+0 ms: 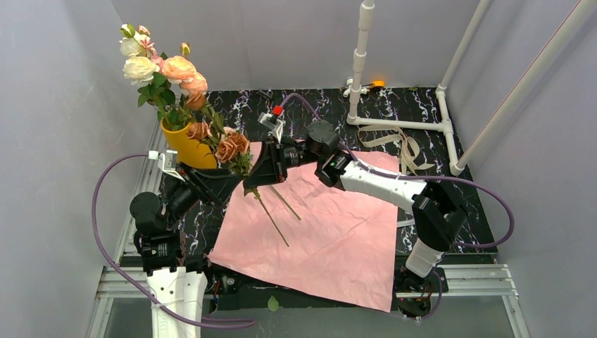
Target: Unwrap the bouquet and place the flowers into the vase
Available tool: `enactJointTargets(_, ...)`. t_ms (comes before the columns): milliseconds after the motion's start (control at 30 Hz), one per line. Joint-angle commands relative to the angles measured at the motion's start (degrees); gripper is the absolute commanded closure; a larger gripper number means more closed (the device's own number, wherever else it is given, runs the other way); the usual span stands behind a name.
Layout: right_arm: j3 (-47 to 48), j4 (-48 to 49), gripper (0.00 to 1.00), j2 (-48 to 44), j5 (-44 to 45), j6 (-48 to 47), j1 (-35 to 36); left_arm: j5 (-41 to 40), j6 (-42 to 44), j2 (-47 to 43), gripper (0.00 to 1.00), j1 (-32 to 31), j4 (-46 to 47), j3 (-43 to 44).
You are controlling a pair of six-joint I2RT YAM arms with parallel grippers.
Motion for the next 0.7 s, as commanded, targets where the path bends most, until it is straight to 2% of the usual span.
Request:
enactJointTargets(0, 1.43, 7.21, 0.99, -0.54, 1.0, 3.4, -2.9, 2.66, -0.01, -1.27, 0.26, -0.4, 0.42, 0.67)
enactJointTargets(200, -0.26, 3.95, 0.99, -0.98, 1.84, 0.37, -2.18, 3.05, -3.65, 0.39, 0.25, -0.8, 2.65, 1.64)
enactJointTargets(433, 0.04, 1.49, 0.99, 0.52, 1.6, -2.15, 1.43, 2.5, -6.07, 3.79, 0.34, -3.01, 6.21, 2.3)
enactJointTargets(500, 0.23, 1.43, 0.99, 0.77, 1.51, -2.22, 1.61, 2.24, -5.89, 4.18, 0.4, -3.76, 6.47, 2.59)
enactJointTargets(600, 0.07, 1.36, 0.99, 0.63, 1.18, -2.35, 1.69, 2.3, -5.64, 4.21, 0.54, -3.93, 6.57, 3.03)
enactJointTargets(667, -0.07, 0.35, 0.99, 0.41, 1.22, -3.09, 1.79, 2.3, -5.59, 4.01, 0.69, -3.98, 6.57, 3.51)
